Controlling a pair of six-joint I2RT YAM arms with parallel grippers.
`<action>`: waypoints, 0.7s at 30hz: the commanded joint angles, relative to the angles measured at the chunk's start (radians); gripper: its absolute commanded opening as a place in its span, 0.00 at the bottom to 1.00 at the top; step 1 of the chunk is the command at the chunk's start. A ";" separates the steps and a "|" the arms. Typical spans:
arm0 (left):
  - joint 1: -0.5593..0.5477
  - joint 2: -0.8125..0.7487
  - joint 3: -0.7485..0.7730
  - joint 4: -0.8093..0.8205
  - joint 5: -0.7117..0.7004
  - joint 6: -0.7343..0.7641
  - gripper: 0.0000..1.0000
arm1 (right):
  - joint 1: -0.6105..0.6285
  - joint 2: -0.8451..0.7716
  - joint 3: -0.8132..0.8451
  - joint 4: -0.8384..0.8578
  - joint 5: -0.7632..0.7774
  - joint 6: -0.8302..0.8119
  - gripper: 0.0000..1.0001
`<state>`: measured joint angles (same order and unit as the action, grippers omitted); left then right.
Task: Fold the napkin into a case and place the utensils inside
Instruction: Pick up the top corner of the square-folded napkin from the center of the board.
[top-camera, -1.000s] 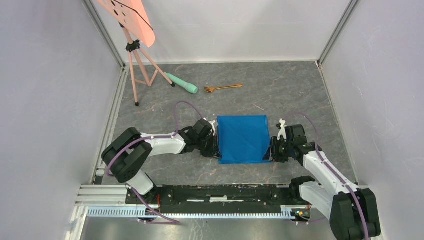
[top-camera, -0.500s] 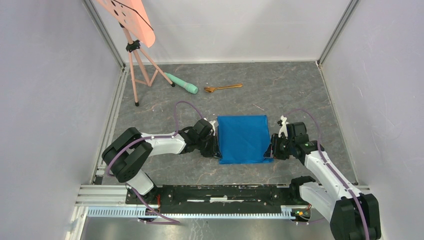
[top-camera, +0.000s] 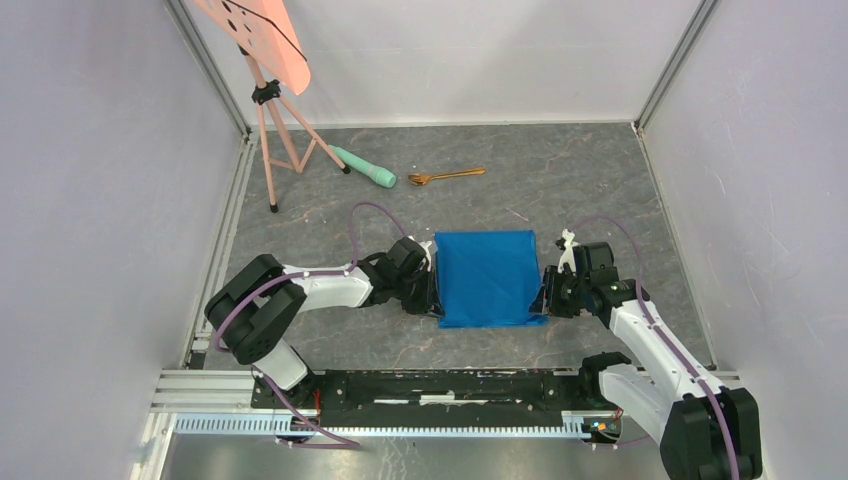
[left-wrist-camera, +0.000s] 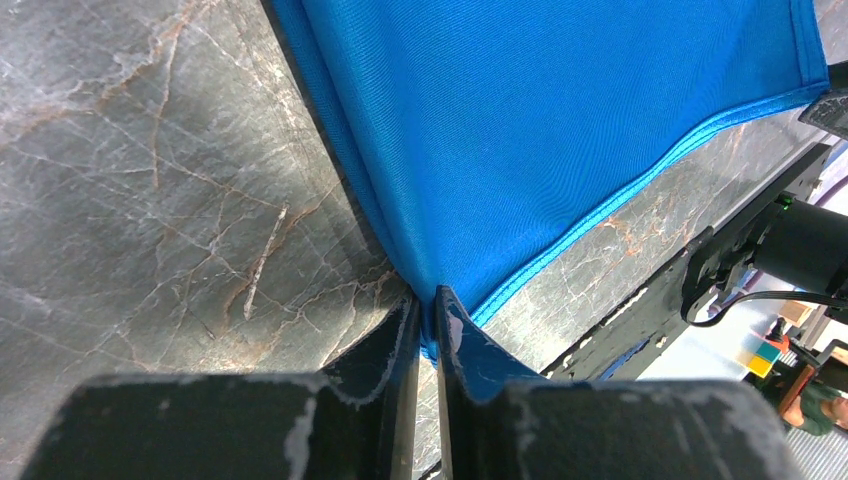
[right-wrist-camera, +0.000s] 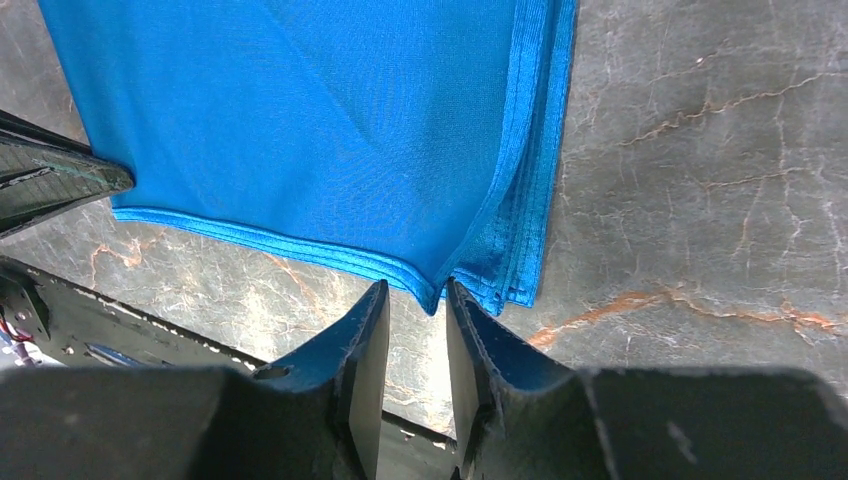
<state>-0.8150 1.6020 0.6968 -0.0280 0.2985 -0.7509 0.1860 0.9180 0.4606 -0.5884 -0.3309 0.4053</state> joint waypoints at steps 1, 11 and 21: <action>-0.006 0.023 0.010 -0.036 -0.024 -0.015 0.18 | 0.002 -0.008 -0.017 0.045 0.001 0.018 0.33; -0.005 -0.030 -0.003 -0.058 -0.036 -0.013 0.20 | 0.003 -0.031 -0.096 0.126 0.019 0.067 0.05; -0.003 -0.112 -0.035 -0.058 -0.023 -0.055 0.43 | 0.002 -0.056 -0.062 0.065 0.055 0.008 0.20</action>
<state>-0.8158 1.5127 0.6662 -0.0814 0.2855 -0.7521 0.1860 0.8837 0.3649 -0.5159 -0.3103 0.4362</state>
